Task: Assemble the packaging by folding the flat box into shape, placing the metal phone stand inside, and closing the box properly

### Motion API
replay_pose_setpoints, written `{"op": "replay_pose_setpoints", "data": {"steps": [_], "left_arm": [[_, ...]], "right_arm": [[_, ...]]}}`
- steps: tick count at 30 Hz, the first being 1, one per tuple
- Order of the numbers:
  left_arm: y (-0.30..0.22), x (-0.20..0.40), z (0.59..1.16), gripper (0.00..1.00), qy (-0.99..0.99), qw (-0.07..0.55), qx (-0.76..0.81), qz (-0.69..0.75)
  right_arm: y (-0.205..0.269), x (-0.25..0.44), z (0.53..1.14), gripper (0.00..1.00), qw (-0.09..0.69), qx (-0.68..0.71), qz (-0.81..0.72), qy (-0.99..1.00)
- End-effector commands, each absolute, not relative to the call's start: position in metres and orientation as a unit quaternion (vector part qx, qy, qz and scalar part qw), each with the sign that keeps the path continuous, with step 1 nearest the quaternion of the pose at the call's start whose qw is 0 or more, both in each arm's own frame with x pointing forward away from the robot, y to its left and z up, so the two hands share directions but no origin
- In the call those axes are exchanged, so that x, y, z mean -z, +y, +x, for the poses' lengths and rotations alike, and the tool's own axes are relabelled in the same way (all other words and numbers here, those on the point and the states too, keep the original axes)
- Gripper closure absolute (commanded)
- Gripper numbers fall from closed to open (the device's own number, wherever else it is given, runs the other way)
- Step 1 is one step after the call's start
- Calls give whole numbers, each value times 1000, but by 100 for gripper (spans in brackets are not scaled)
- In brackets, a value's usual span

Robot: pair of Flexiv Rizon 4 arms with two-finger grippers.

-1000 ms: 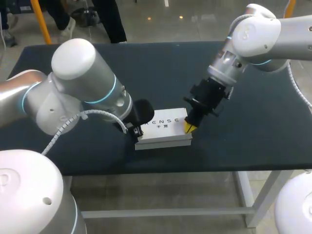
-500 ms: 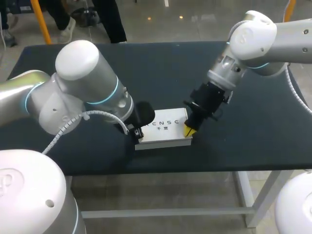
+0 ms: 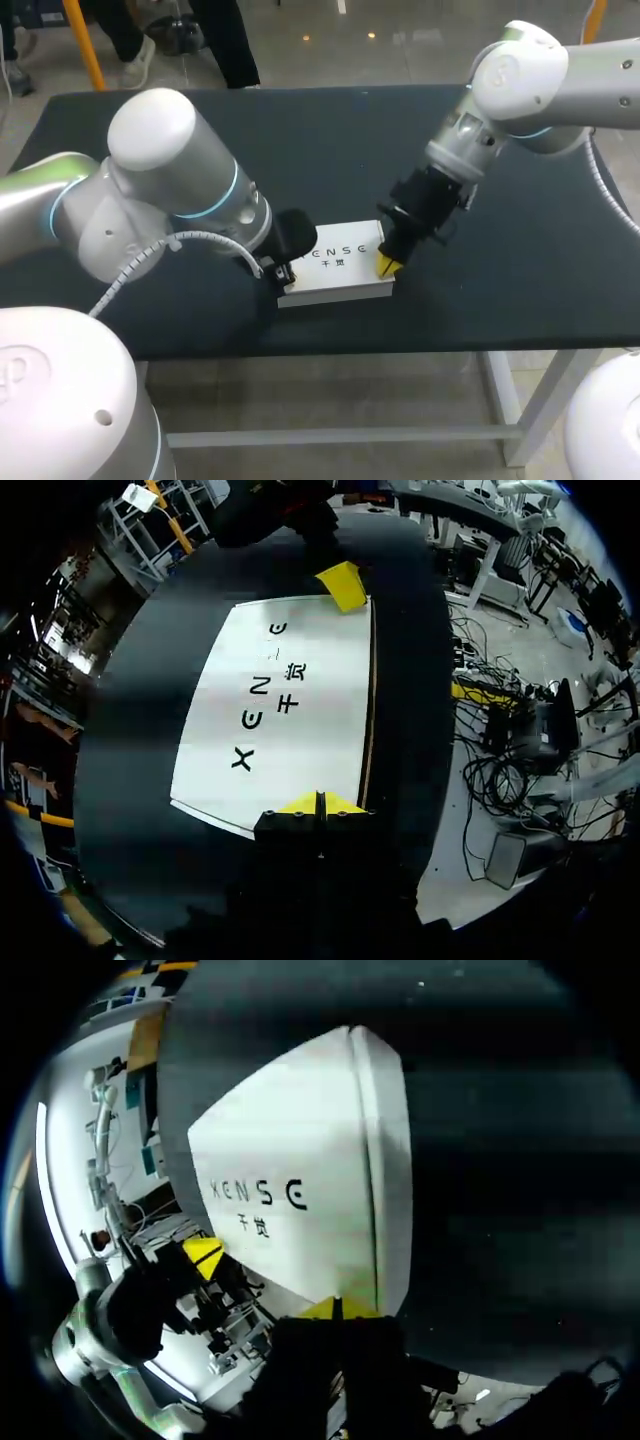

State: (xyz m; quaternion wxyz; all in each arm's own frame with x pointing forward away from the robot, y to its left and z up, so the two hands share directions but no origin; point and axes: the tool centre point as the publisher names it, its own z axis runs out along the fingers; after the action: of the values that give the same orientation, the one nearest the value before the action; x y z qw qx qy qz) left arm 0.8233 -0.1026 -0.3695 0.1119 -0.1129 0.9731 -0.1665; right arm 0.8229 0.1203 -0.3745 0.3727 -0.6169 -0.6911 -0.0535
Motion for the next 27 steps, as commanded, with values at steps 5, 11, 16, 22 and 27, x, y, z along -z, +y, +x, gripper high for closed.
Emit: {"op": "replay_pose_setpoints", "data": {"steps": [5,11,16,22,27], "left_arm": [[-107,359,815,100,973,131,159,-107],[-110,377,825,100,977,107,147,-112],[-108,386,827,100,977,96,146,-118],[-105,373,818,100,976,105,149,-122],[-109,345,809,93,973,113,138,-149]], "right_arm": [[119,362,816,100,358,67,-618,-697],[121,377,821,100,369,51,-619,-691],[121,386,825,100,374,37,-622,-687],[118,376,824,100,370,49,-618,-692],[108,347,827,100,344,96,-611,-706]]}}
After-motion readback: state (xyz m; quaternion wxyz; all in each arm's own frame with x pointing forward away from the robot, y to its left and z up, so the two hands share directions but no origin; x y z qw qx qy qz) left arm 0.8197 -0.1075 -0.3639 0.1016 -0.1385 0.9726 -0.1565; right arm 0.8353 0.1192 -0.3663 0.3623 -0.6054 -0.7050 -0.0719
